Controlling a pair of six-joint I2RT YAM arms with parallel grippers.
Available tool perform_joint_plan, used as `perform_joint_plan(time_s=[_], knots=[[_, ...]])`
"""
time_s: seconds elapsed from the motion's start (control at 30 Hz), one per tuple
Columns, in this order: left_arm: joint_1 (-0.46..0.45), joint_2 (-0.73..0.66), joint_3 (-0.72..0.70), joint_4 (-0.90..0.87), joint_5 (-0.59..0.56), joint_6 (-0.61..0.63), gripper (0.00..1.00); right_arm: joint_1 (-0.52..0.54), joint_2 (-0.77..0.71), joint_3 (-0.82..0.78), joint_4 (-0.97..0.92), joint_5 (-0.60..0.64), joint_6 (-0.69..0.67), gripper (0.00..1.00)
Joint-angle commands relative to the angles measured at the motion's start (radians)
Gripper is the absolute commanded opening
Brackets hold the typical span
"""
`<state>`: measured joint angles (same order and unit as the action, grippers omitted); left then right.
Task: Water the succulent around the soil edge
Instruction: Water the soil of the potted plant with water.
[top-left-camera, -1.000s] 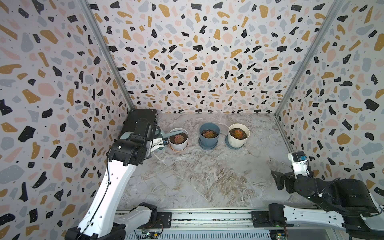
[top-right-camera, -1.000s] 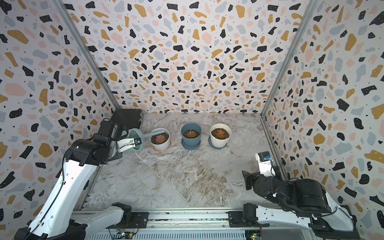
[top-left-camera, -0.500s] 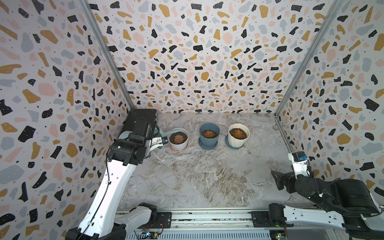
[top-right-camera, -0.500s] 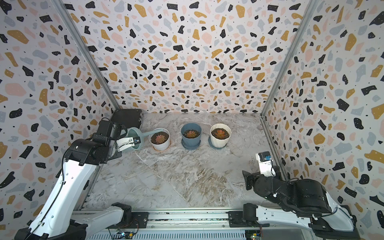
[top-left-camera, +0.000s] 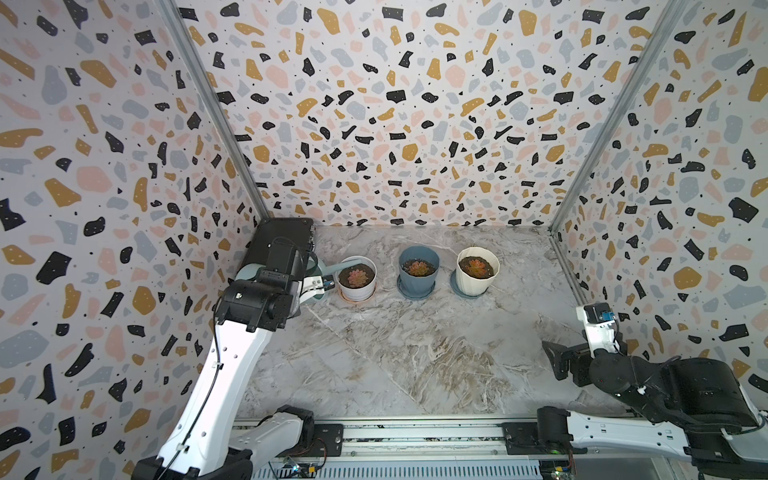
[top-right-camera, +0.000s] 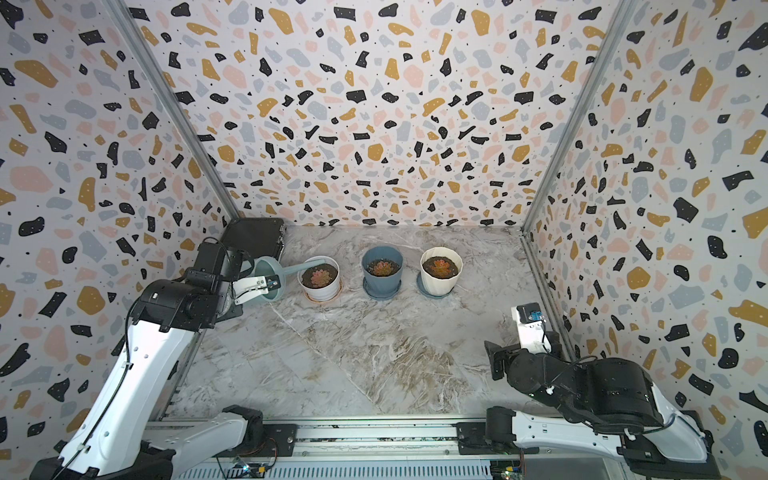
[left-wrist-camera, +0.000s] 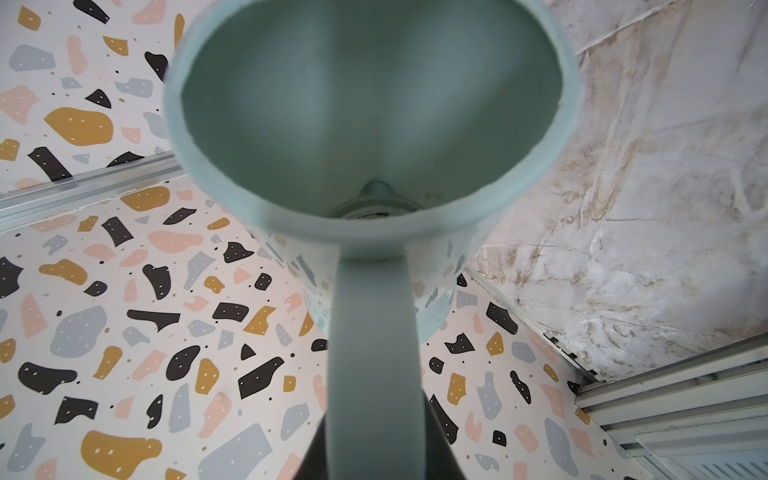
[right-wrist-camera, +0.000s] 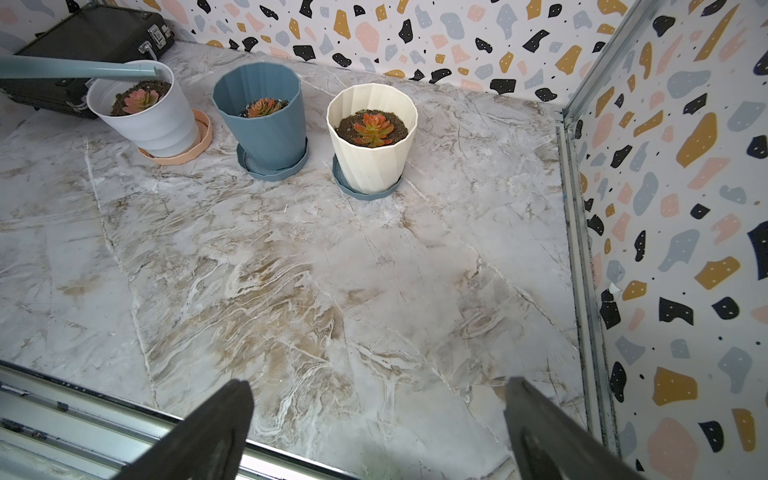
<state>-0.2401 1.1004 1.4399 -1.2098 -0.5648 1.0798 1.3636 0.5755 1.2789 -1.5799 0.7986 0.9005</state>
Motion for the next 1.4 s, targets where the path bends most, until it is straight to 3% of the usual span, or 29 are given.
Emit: perform_joint_plan(time_s=[0.0, 1.37], knots=[[0.009, -0.022, -0.002, 0.068, -0.046, -0.003, 0.00, 0.004, -0.004, 0.017, -0.211, 0.020, 0.011, 0.99], [0.029, -0.130, -0.036, -0.011, -0.006, -0.041, 0.00, 0.005, -0.005, 0.011, -0.211, 0.015, 0.008, 0.99]])
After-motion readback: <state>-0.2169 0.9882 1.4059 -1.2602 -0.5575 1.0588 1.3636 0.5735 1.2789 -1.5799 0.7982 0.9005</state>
